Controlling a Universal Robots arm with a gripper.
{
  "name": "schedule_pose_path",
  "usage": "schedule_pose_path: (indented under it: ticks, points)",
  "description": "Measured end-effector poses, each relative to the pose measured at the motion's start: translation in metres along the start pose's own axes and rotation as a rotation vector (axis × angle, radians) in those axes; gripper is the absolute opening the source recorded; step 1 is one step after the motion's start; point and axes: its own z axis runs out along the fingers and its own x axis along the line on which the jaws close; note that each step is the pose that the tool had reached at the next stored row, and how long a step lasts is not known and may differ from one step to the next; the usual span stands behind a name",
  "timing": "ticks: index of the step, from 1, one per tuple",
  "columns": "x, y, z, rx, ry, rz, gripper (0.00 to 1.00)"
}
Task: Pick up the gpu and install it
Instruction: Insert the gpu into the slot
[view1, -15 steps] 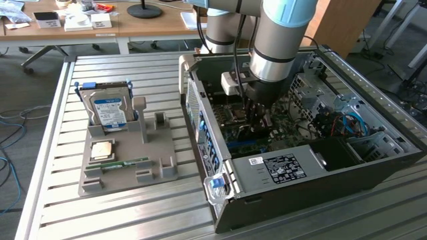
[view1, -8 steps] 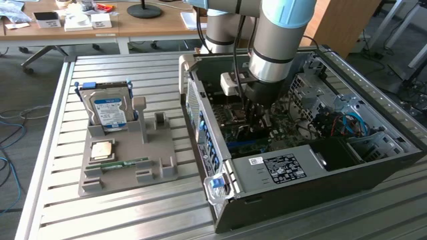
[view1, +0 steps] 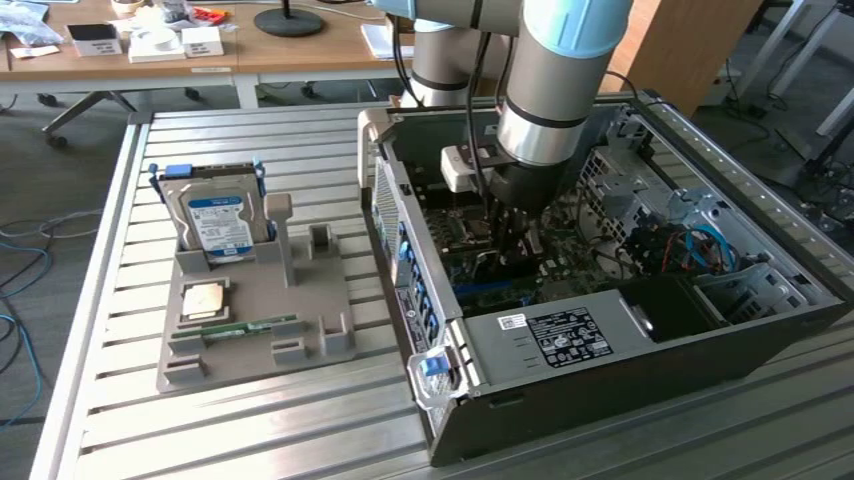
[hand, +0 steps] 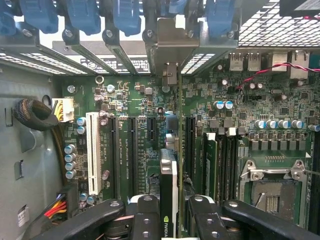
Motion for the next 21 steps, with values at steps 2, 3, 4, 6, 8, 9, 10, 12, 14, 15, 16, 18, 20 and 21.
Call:
schedule_pose_path:
  ticks: [2, 3, 4, 6, 8, 9, 10, 12, 14, 15, 16, 18, 20, 21]
  points:
    - [0.0000, 0.0000, 0.0000, 0.0000, -0.0003, 0.000, 0.27]
    - [0.0000, 0.0000, 0.0000, 0.0001, -0.0002, 0.000, 0.27]
    - [0.0000, 0.0000, 0.0000, 0.0000, -0.0003, 0.000, 0.27]
    - [0.0000, 0.0000, 0.0000, 0.0000, -0.0002, 0.000, 0.27]
    - [0.0000, 0.0000, -0.0001, 0.0000, -0.0002, 0.000, 0.27]
    - [0.0000, 0.0000, -0.0001, 0.0000, -0.0001, 0.000, 0.27]
    - [0.0000, 0.0000, -0.0001, 0.0000, -0.0001, 0.000, 0.27]
    - [0.0000, 0.0000, -0.0001, 0.0000, -0.0002, 0.000, 0.27]
    - [0.0000, -0.0002, -0.0002, 0.0000, -0.0002, 0.000, 0.27]
    - [0.0000, -0.0003, -0.0005, -0.0001, -0.0002, 0.000, 0.27]
    - [0.0000, -0.0003, -0.0009, -0.0001, -0.0004, 0.000, 0.27]
    - [0.0000, -0.0004, -0.0025, 0.0002, -0.0012, 0.000, 0.27]
    - [0.0000, -0.0004, -0.0033, 0.0001, -0.0020, 0.000, 0.27]
    - [-0.0001, -0.0004, -0.0033, 0.0004, -0.0022, 0.000, 0.27]
